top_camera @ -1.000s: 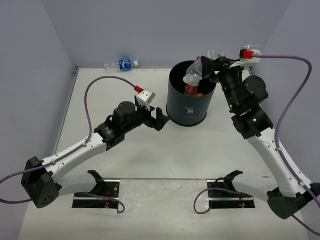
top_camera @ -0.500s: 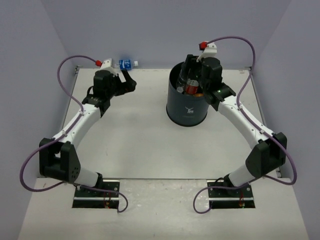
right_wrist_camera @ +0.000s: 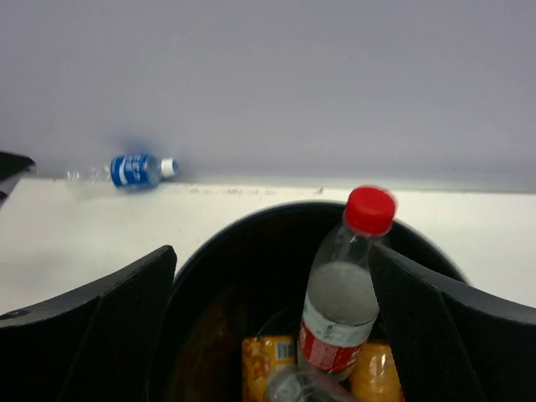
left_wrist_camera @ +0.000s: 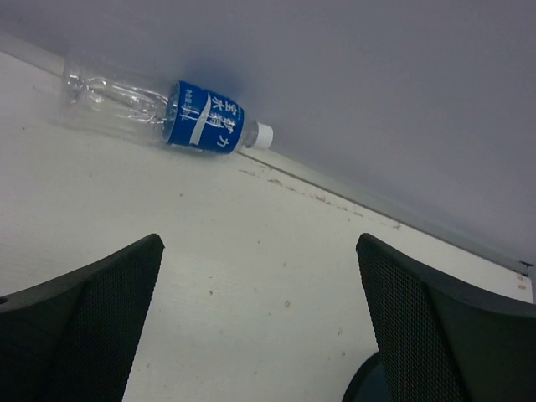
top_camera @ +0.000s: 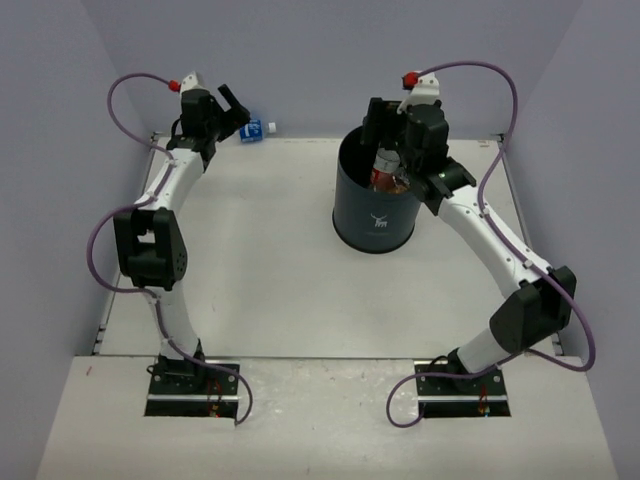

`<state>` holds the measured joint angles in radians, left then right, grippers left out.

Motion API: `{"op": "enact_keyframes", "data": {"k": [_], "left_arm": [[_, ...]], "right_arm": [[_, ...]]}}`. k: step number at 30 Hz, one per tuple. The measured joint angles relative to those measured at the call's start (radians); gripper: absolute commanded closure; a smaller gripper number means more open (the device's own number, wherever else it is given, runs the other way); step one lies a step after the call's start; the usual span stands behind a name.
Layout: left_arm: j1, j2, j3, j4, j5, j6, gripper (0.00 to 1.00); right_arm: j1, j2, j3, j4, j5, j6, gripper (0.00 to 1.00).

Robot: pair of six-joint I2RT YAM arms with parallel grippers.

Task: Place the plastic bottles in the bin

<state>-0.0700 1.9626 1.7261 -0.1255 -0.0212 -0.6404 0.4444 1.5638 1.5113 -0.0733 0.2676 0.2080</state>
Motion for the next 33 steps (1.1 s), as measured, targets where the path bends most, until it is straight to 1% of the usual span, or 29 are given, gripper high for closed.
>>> {"op": "enact_keyframes", "data": {"k": [4,9,13,19,21,23,30,33], "left_arm": [[0.025,0.175,0.141,-0.015,-0.002,-0.087,0.0],[0.048,0.333,0.245,-0.034,-0.003,-0.199,0.0],[0.059,0.425,0.274,-0.002,0.006,-0.305,0.0],[0.086,0.625,0.385,0.107,0.092,-0.52,0.0],[0.096,0.667,0.421,0.167,0.115,-0.586,0.0],[0.103,0.692,0.446,0.19,0.115,-0.636,0.0],[0.105,0.755,0.485,0.282,0.065,-0.779,0.0],[0.103,0.82,0.567,0.316,0.035,-0.828,0.0]], "right_arm": [[-0.016,-0.094,0.024,0.015,0.069,-0.044,0.01],[-0.068,-0.181,0.058,0.076,0.137,-0.064,0.01],[-0.105,-0.208,0.053,0.102,0.145,-0.06,0.01],[-0.119,-0.215,-0.003,0.111,0.151,-0.06,0.01],[-0.123,-0.224,-0.032,0.113,0.154,-0.064,0.01],[-0.125,-0.244,-0.072,0.118,0.161,-0.07,0.01],[-0.127,-0.351,-0.178,0.153,0.191,-0.092,0.01],[-0.127,-0.401,-0.207,0.171,0.196,-0.098,0.01]]}}
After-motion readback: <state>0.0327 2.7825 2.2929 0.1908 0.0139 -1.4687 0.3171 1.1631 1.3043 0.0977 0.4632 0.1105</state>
